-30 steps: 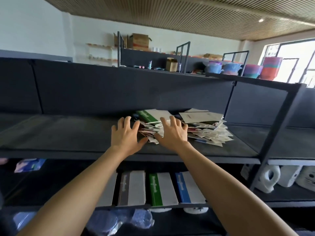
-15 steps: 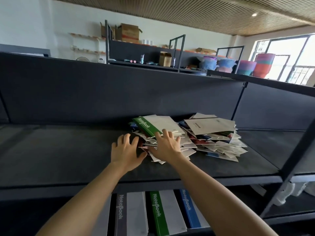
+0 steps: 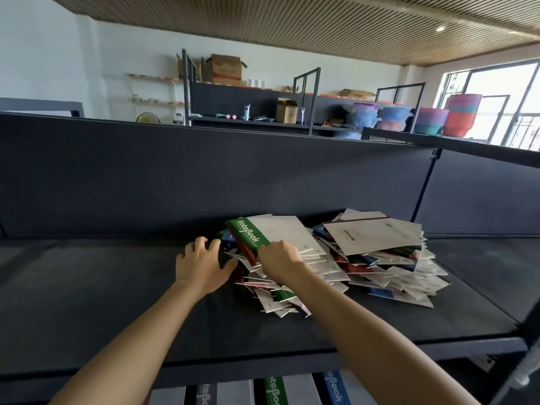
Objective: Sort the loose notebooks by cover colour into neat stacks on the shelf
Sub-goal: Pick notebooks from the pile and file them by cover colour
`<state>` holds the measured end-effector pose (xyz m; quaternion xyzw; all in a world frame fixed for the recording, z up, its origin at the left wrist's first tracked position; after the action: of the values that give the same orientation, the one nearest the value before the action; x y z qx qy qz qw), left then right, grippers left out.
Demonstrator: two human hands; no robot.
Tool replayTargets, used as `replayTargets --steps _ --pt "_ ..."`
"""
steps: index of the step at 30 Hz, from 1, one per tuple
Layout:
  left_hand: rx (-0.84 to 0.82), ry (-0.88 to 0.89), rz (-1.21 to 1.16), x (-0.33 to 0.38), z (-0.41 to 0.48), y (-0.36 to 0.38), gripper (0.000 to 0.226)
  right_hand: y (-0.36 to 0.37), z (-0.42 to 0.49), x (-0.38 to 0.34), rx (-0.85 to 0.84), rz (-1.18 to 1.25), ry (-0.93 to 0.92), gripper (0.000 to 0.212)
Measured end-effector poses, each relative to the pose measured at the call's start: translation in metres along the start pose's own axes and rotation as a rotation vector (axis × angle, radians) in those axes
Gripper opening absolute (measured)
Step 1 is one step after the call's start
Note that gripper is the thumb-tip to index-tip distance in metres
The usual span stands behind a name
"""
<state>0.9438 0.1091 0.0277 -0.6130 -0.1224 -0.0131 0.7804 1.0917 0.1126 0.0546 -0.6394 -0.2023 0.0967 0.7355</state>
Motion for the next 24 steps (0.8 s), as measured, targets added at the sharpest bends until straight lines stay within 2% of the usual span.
replayTargets --steps 3,5,7,10,12,14,16,17,20,24 --pt "-0.076 -0.039 -0.234 0.014 0.007 -0.005 0.059 -0.01 -0.002 0.014 0.067 0.121 0.106 0.029" --pt "-0.17 -0.099 -0.556 0.025 0.01 -0.011 0.05 -0.021 -0.004 0.02 0.132 0.224 0.186 0.027" --pt "-0.331 -0.212 -0.946 0.037 0.009 -0.015 0.046 -0.034 -0.006 0.015 0.18 0.267 0.205 0.027" --pt "-0.697 -0.489 -1.532 0.047 0.0 -0.017 0.059 -0.05 -0.013 -0.011 0.207 0.202 0.114 0.028" --pt "-0.805 -0.551 -1.741 0.046 -0.002 -0.016 0.056 -0.051 -0.02 -0.031 0.177 0.091 -0.037 0.03" --pt "-0.784 -0.565 -1.789 0.04 -0.004 -0.015 0.037 -0.047 -0.028 -0.043 0.114 0.052 -0.202 0.031" --pt "-0.718 -0.567 -1.777 0.029 -0.007 -0.014 0.022 -0.042 -0.029 -0.039 0.076 0.178 -0.244 0.035" --pt "-0.683 -0.571 -1.781 0.021 -0.008 -0.013 0.025 -0.038 -0.025 -0.028 0.094 0.246 -0.202 0.037" --pt "-0.612 -0.568 -1.697 -0.001 -0.009 -0.015 0.033 -0.016 0.001 0.025 0.175 0.4 0.075 0.034" --pt "-0.563 -0.537 -1.602 -0.02 -0.013 -0.019 0.037 0.024 0.02 0.048 -0.069 0.358 0.232 0.05"
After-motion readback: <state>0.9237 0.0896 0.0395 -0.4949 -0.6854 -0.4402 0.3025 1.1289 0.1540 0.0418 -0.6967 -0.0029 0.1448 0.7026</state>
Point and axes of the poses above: each hand's wrist, its own z-axis towards the middle knuckle, its own y-axis out of the palm, x = y × z, the point moved 4 cm from there along z, towards the middle knuckle, and after that the axes turned 9 degrees about -y, right-handed, at the moved point
